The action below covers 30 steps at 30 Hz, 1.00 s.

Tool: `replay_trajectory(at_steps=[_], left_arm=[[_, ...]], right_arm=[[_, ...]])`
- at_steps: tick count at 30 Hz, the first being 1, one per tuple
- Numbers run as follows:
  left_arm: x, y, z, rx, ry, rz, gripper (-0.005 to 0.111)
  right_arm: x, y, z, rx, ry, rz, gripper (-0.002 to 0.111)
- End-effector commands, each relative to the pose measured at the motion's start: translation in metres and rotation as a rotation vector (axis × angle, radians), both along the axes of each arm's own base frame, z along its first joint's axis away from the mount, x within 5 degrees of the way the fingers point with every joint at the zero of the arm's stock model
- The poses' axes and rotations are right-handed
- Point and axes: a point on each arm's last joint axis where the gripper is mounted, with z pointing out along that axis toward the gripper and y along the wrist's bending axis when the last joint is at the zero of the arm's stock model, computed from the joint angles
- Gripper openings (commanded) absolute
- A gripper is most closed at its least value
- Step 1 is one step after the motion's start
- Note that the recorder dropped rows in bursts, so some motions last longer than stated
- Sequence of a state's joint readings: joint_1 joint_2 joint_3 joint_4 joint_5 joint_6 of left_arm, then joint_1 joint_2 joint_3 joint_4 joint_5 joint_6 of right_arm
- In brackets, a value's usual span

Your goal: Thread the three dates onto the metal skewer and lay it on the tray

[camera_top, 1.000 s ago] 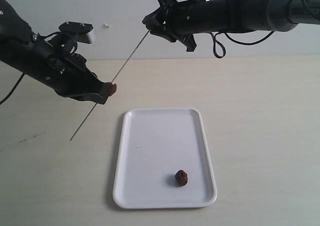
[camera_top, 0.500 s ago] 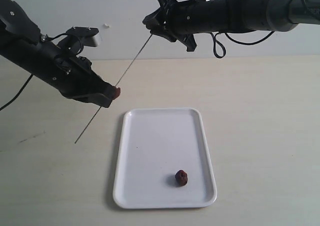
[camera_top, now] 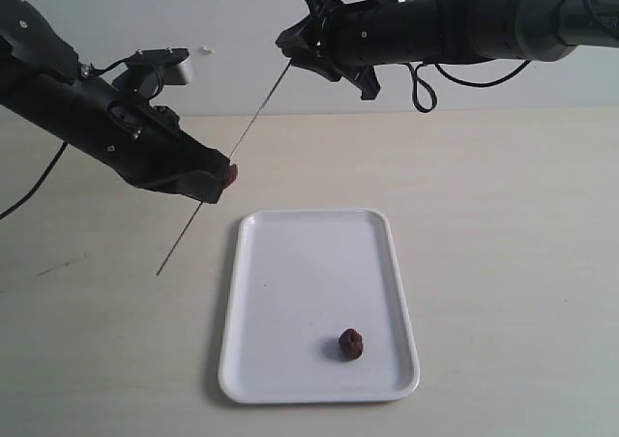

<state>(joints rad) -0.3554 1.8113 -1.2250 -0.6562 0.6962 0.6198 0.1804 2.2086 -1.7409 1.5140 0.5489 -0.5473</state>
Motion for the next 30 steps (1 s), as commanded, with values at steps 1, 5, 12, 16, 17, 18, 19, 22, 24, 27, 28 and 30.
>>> replay_trajectory(at_steps=[1, 5, 12, 16, 17, 18, 19, 22, 24, 27, 28, 30], left_arm=[[0.0033, -0.0020, 0.0029, -0.021, -0.015, 0.038, 0.000], [0.0042, -0.0021, 0.0033, -0.025, -0.021, 0.047, 0.000], [0.0062, -0.0017, 0.0038, -0.022, -0.046, 0.051, 0.000], [0.0064, -0.0018, 0.0039, -0.012, -0.068, 0.022, 0.000], [0.0064, -0.0018, 0.0039, -0.010, -0.072, 0.017, 0.000], [0.0064, -0.0018, 0.0039, -0.009, -0.073, 0.015, 0.000], [0.0064, -0.0018, 0.0039, -0.009, -0.074, 0.013, 0.000], [0.0061, -0.0018, 0.0038, 0.004, -0.092, -0.023, 0.000], [0.0059, -0.0019, 0.0038, 0.014, -0.109, -0.051, 0.000], [0.0055, -0.0019, 0.0037, 0.029, -0.131, -0.096, 0.000], [0.0051, -0.0020, 0.0036, 0.034, -0.137, -0.113, 0.000], [0.0051, -0.0018, 0.0034, 0.043, -0.147, -0.128, 0.000]], right_arm=[[0.0000, -0.0026, 0.0067, -0.001, -0.020, -0.003, 0.031], [0.0000, -0.0026, 0.0067, -0.017, -0.035, 0.005, 0.031], [0.0003, -0.0031, 0.0066, -0.028, -0.044, 0.004, 0.030], [0.0003, -0.0031, 0.0066, -0.033, -0.048, 0.006, 0.027], [0.0003, -0.0031, 0.0066, -0.033, -0.048, 0.006, 0.027], [0.0003, -0.0031, 0.0066, -0.033, -0.048, 0.006, 0.027], [0.0003, -0.0031, 0.0066, -0.033, -0.048, 0.006, 0.027], [0.0002, -0.0029, 0.0067, -0.032, -0.048, 0.008, 0.027], [0.0000, -0.0027, 0.0067, -0.031, -0.048, 0.011, 0.027], [-0.0005, -0.0021, 0.0068, -0.027, -0.047, 0.020, 0.027], [-0.0009, -0.0017, 0.0069, -0.025, -0.046, 0.025, 0.027], [-0.0018, -0.0007, 0.0071, -0.020, -0.045, 0.038, 0.027]])
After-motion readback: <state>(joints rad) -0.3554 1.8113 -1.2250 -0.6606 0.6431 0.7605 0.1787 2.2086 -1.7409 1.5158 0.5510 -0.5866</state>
